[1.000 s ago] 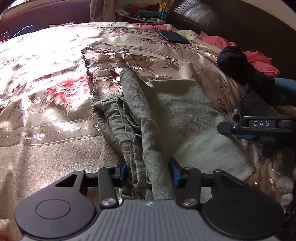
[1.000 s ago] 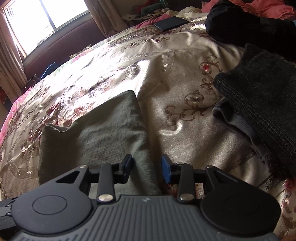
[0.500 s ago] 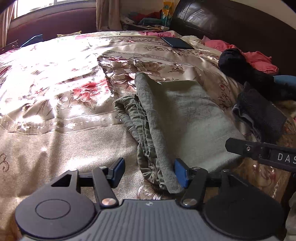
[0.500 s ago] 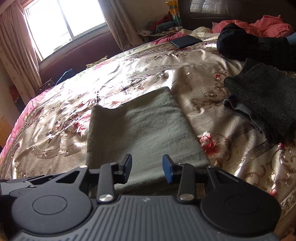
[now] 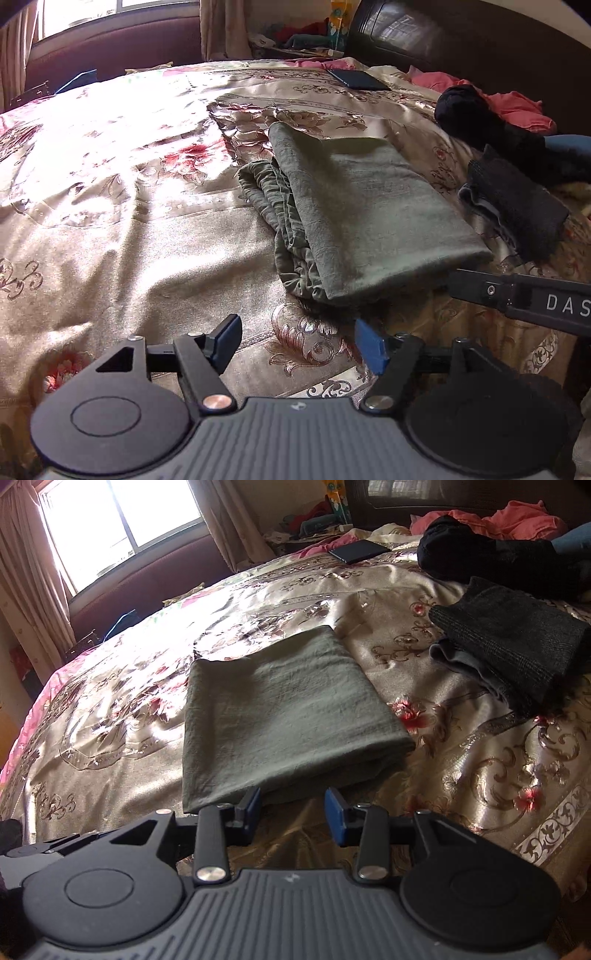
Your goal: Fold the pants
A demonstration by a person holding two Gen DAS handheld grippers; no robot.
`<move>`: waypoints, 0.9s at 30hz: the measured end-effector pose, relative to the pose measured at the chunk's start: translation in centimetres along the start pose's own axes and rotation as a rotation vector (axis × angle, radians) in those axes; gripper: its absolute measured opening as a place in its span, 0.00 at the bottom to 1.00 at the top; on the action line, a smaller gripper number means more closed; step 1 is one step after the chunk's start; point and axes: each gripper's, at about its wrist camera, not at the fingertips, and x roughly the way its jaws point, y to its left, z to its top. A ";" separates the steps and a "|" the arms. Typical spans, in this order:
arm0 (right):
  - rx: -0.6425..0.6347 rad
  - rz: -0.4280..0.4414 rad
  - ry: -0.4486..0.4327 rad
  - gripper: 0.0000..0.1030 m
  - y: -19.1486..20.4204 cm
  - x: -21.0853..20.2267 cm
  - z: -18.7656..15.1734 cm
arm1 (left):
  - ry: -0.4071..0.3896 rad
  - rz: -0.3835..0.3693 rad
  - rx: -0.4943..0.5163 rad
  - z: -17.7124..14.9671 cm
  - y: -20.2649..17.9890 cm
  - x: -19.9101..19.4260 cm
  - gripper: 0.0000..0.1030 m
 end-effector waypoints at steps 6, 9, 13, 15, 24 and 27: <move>0.025 0.015 0.020 0.40 -0.6 -0.2 -1.0 | -0.012 0.076 0.013 -0.6 -0.6 -0.5 1.00; 0.018 0.022 0.019 0.40 -0.3 -0.2 -1.4 | -0.007 0.097 0.023 -0.7 -0.8 -0.4 1.00; 0.022 0.042 0.029 0.40 -0.1 0.2 -1.4 | 0.000 0.079 -0.009 -0.9 -0.4 -0.5 1.00; 0.026 0.048 0.033 0.40 -0.1 0.3 -1.5 | -0.009 0.085 -0.016 -0.9 -0.2 -0.6 1.00; 0.053 0.069 0.042 0.41 -0.3 0.5 -1.7 | -0.011 0.155 0.009 -0.5 -0.3 -0.6 1.00; 0.055 0.067 0.052 0.41 -0.3 0.6 -1.8 | 0.008 0.140 0.001 -0.6 -0.2 -0.2 1.00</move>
